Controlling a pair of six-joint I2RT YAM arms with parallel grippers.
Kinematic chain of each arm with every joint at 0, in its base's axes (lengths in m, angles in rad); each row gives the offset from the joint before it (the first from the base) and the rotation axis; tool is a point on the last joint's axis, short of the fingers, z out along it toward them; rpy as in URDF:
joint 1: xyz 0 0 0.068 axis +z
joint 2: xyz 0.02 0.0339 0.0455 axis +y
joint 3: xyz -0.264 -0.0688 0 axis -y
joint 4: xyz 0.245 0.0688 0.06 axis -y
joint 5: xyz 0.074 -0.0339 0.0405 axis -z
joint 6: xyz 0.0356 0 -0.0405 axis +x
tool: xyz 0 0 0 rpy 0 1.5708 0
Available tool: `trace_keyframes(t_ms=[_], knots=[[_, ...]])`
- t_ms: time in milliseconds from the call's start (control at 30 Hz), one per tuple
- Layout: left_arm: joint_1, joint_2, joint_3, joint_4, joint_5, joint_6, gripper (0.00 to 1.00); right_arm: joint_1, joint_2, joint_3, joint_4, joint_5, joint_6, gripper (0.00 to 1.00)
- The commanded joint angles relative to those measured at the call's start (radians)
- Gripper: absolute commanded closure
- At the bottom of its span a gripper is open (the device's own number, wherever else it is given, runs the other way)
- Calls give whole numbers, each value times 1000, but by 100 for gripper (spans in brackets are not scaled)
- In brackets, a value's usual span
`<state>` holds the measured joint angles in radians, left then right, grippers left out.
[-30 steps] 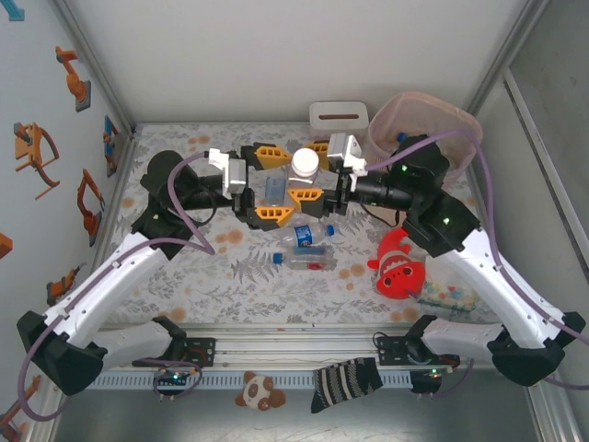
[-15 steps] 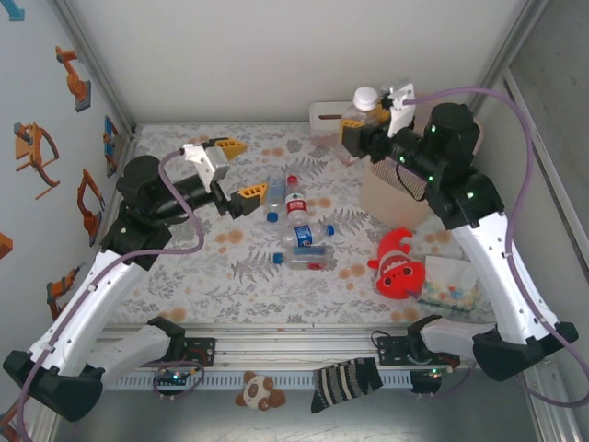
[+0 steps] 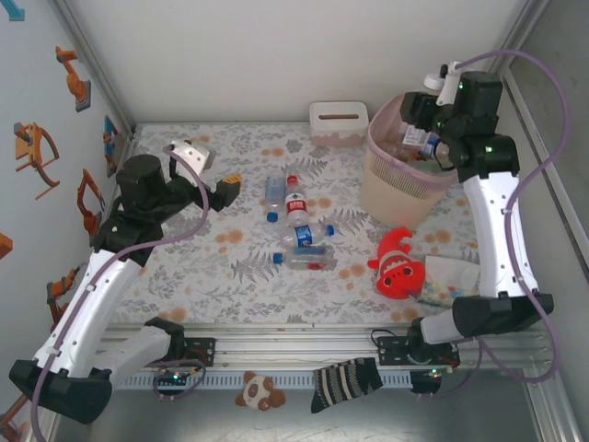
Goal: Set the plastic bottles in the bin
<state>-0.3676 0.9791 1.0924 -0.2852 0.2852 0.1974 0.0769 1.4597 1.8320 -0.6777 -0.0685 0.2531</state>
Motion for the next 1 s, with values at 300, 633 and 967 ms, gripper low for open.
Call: trace_keyframes(t_ms=[300, 633, 967], knots=[[58, 15, -103, -20, 5, 45, 7, -116, 203, 68, -59, -245, 359, 66], [58, 2, -136, -18, -18, 70, 7, -124, 350, 58, 14, -277, 521, 64], [58, -3, -143, -20, -17, 73, 8, -128, 450, 113, -48, -294, 506, 46]])
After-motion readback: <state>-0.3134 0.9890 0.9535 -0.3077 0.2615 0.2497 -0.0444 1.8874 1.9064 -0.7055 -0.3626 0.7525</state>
